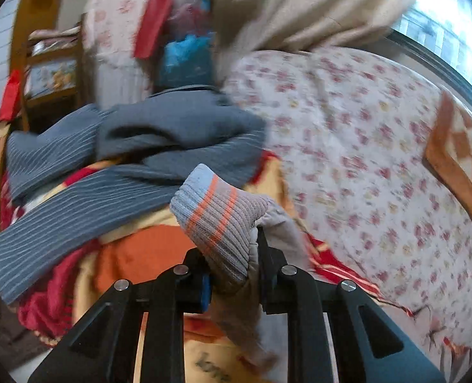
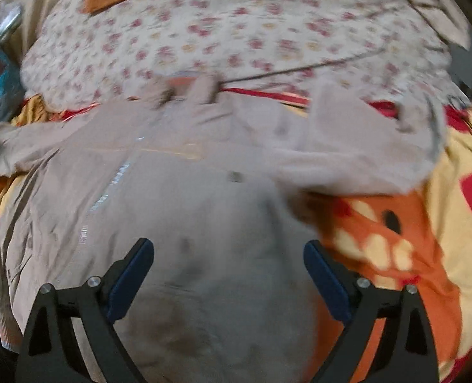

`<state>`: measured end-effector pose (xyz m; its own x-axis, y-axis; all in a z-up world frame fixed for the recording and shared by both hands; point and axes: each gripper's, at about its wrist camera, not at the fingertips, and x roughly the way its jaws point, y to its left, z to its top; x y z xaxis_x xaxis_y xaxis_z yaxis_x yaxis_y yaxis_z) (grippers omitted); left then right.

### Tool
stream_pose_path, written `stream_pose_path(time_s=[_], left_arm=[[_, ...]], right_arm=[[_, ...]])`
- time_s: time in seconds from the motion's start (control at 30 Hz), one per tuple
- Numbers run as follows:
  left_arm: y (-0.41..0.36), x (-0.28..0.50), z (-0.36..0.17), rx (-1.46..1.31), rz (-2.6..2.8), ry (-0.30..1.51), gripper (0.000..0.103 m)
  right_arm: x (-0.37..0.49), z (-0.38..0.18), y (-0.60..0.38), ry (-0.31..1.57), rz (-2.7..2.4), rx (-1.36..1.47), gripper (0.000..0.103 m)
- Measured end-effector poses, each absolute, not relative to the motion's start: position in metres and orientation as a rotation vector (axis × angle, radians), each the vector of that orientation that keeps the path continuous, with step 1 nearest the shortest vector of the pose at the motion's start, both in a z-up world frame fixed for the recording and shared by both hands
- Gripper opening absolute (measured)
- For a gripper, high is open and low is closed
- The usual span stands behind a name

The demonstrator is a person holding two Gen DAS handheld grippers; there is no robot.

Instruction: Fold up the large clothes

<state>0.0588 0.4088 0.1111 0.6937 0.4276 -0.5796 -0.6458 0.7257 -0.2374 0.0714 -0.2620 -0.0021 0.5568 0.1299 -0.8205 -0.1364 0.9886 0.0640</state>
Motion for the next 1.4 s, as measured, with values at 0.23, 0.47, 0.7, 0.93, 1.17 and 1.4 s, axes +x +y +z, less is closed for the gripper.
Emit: stream_pose_path(time_s=[0.23,0.47,0.7,0.93,1.17,1.4], left_arm=[[0.250,0.137,0.093,-0.334,0.272,0.587,0.009],[0.060,0.206,0.040,-0.276,0.029,0.709,0.009],[-0.077,0.203,0.006,-0.193,-0.153,0.792,0.009],[-0.129,0.192,-0.023,-0.181,-0.207,0.869,0.016],[-0.148,0.185,-0.025,-0.207,-0.323,0.885,0.028],[-0.153,0.169,-0.009,-0.195,-0.474,0.888,0.029]], right_arm=[[0.061,0.002,-0.313,0.949,0.012,0.039,0.097],[0.067,-0.006,-0.352,0.962,-0.103,0.144,0.097],[0.066,-0.006,-0.363,0.950,-0.114,0.147,0.097],[0.065,-0.004,-0.372,0.941,-0.104,0.184,0.097],[0.066,-0.001,-0.367,0.930,-0.091,0.190,0.097],[0.068,-0.003,-0.368,0.930,-0.114,0.196,0.097]])
